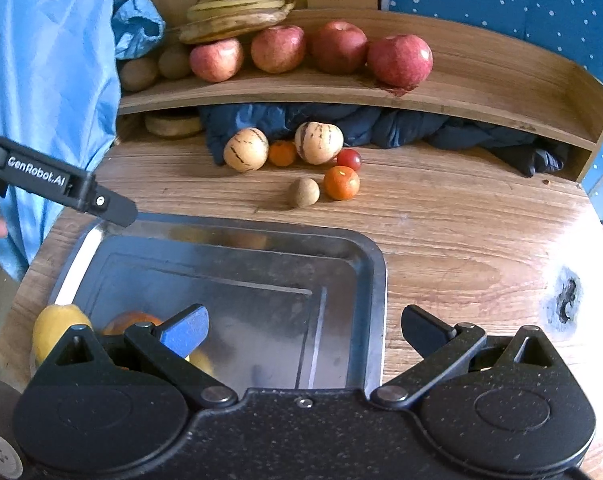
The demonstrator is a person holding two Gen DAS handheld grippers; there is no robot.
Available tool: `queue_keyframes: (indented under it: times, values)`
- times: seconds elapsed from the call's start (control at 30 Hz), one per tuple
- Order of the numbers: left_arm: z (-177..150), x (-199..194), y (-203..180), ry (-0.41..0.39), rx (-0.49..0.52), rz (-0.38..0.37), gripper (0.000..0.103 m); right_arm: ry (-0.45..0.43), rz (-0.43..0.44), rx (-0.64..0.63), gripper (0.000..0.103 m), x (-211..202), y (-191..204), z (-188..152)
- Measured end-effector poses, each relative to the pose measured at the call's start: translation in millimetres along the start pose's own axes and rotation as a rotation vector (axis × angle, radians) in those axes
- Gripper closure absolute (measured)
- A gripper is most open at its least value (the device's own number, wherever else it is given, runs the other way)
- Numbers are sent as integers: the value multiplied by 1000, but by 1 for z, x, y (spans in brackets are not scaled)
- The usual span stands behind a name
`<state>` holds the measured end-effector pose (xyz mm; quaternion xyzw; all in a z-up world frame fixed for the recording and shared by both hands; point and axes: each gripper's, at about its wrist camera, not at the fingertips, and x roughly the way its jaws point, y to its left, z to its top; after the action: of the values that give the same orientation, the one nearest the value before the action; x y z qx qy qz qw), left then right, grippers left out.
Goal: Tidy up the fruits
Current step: 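Withdraw both open tools from the tray toward the remaining fruits, then move the left tool to an orange spotted fruit while the right tool approaches another small brown fruit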
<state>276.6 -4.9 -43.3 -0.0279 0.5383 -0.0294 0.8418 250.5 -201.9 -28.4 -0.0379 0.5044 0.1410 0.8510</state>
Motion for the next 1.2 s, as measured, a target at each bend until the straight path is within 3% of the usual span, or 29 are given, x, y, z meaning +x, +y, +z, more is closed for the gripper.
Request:
queue_keyframes:
  times: [0.53,0.9,1.2]
  values:
    - [53,44,3,-14,12,-89,1,2,-40,62,1,27,-6,38]
    - [78,72,1,-14,7,-166,1,-14,-2,82,1,64,-4,68]
    - [83,85,6,17,-28,-245,13,1,4,69,18,86,1,78]
